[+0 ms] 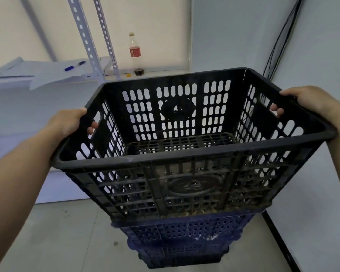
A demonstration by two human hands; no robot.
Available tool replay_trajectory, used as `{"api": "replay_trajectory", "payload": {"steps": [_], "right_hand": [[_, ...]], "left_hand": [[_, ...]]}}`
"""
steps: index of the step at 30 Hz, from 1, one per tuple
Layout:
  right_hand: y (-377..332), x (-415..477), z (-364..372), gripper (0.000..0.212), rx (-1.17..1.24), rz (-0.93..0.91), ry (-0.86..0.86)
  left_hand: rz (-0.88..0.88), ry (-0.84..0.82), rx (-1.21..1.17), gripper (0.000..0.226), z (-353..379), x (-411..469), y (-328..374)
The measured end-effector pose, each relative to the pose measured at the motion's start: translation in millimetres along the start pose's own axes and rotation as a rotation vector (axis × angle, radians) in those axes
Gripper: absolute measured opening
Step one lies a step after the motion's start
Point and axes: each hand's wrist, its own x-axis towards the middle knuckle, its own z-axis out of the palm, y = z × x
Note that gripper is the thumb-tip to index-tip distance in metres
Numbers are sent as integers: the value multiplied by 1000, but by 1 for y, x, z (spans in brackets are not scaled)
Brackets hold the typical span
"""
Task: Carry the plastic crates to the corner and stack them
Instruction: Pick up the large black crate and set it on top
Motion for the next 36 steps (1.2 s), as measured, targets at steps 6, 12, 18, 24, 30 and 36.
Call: {"api": "replay_trajectory", "payload": {"steps": [6,12,18,24,30,36], "right_hand": [[-1,3,2,26,44,-3,-16],[0,-8,1,27,2,-25,-8],[-1,-8,-1,30,-21,-42,41],[0,5,-5,36,-140,-49,81],[-1,5,-7,46,-352,-60,74],[-7,10,-9,39,-482,-26,61]], "left_hand": [[-24,-21,-39,43,0,3,-3],[-45,-8,-36,43,-2,7,-6],[-25,-8,-43,45,0,5,-4],[-26,25,-69,41,-1,11,-5],[-15,6,21,51,-2,11,-5],[-1,16,115,39,1,17,2]]}}
